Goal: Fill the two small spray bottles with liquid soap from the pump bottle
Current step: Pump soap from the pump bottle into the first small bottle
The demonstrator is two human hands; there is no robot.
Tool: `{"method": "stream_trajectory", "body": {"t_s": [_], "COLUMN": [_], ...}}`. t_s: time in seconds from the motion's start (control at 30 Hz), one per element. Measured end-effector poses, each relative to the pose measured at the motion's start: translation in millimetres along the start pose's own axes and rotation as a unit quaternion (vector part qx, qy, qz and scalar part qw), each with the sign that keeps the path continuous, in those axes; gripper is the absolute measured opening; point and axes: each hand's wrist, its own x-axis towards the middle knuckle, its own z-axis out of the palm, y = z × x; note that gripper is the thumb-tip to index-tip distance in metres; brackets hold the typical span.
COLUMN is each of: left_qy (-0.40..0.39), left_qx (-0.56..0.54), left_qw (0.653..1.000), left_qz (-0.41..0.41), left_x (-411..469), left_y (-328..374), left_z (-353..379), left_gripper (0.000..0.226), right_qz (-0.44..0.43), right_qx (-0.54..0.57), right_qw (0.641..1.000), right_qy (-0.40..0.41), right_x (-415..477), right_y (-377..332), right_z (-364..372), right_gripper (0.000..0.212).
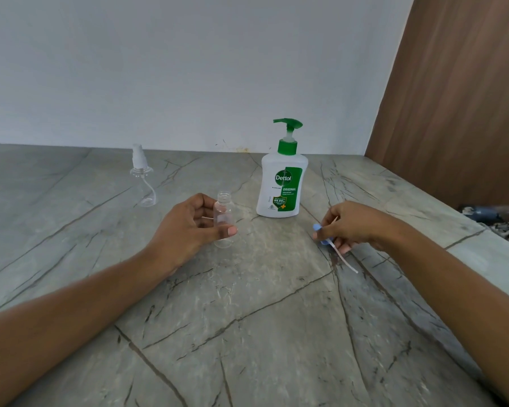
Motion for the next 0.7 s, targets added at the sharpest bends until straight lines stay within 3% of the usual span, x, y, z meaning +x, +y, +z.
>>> {"method": "stream_trajectory", "body": {"t_s": [0.2, 0.4, 0.5, 0.6, 0.7], "left_qy": [0.0, 0.002, 0.0, 0.0, -0.003], "left_qx": [0.0, 0.0, 0.005, 0.009, 0.007], "left_qw": [1.0, 1.0, 1.0, 1.0, 1.0], "left_qz": [-0.003, -0.004, -0.003, -0.002, -0.001], "left_x": [1.5, 0.0, -0.9, -0.7, 0.5], "left_y": [-2.2, -1.4, -1.3, -0.7, 0.2], "left_z": [-1.7, -1.7, -0.9, -0.6, -0.1], "left_gripper": [0.05, 0.049, 0.049, 0.047, 0.046], "right_qz": [-0.016, -0.017, -0.027, -0.115, -0.208], "right_qx": [0.018, 0.022, 0.045, 0.121, 0.157], "right_qw": [0.997, 0.996, 0.993, 0.979, 0.962], "right_qy": [0.073, 0.087, 0.11, 0.119, 0.078], "right_x": [11.6, 9.3, 14.6, 22.6, 28.6], "right_y": [-6.3, -4.0, 2.2, -4.9, -28.3], "right_z": [19.7, 8.9, -4.6, -16.0, -23.6], "right_gripper": [0.034, 0.058, 0.057, 0.053, 0.076]}}
